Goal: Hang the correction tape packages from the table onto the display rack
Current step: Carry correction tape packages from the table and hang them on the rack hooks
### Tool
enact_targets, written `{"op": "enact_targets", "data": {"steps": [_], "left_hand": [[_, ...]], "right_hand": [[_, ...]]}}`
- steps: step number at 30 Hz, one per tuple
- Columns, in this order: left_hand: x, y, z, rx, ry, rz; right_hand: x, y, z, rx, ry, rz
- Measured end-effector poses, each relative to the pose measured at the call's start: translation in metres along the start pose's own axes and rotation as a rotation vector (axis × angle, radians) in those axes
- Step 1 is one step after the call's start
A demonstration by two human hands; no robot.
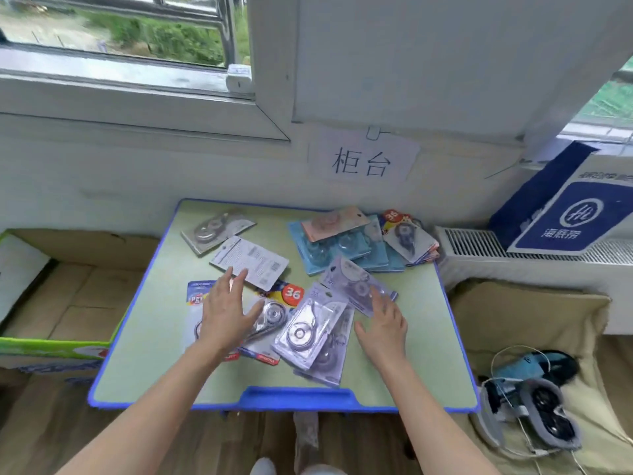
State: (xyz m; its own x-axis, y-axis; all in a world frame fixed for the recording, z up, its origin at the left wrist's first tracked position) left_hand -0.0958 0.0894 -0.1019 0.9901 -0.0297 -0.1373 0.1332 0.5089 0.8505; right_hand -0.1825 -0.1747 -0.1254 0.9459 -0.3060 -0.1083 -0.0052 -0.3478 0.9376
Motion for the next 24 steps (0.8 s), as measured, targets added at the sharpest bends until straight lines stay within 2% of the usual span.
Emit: {"op": "enact_targets", "data": {"steps": [5, 11, 15, 24], "left_hand": [[0.042, -0.018, 0.015, -0.071, 0.105, -0.017], [0.087, -0.039, 0.032, 0.010, 0.283, -0.043], [0.100, -0.054, 0.033, 0.047, 0.400, -0.072], [0.113, -0.068, 0.037, 0.068, 0.440, -0.033]], "right_hand": [[0.048, -0.013, 0.017, -0.098, 0.110, -0.065], [0.084, -0.019, 0.034, -0.077, 0.308, -0.130], [0.087, -0.017, 0.036, -0.005, 0.439, 0.025], [0.087, -0.019, 0.042, 0.071, 0.495, 0.080]]}}
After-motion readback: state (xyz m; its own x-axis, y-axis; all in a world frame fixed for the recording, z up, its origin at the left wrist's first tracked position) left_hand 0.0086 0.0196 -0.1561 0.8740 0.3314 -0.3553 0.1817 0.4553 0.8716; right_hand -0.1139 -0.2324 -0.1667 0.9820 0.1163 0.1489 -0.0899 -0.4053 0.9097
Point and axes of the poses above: each hand's wrist, its own x-axis towards the middle knuckle, its own y-axis out of the back of the hand, z = x × y, the point moved 4 cm from there along x, towards the middle knuckle, and after that the axes turned 8 degrees about y, right-handed, at the moved point
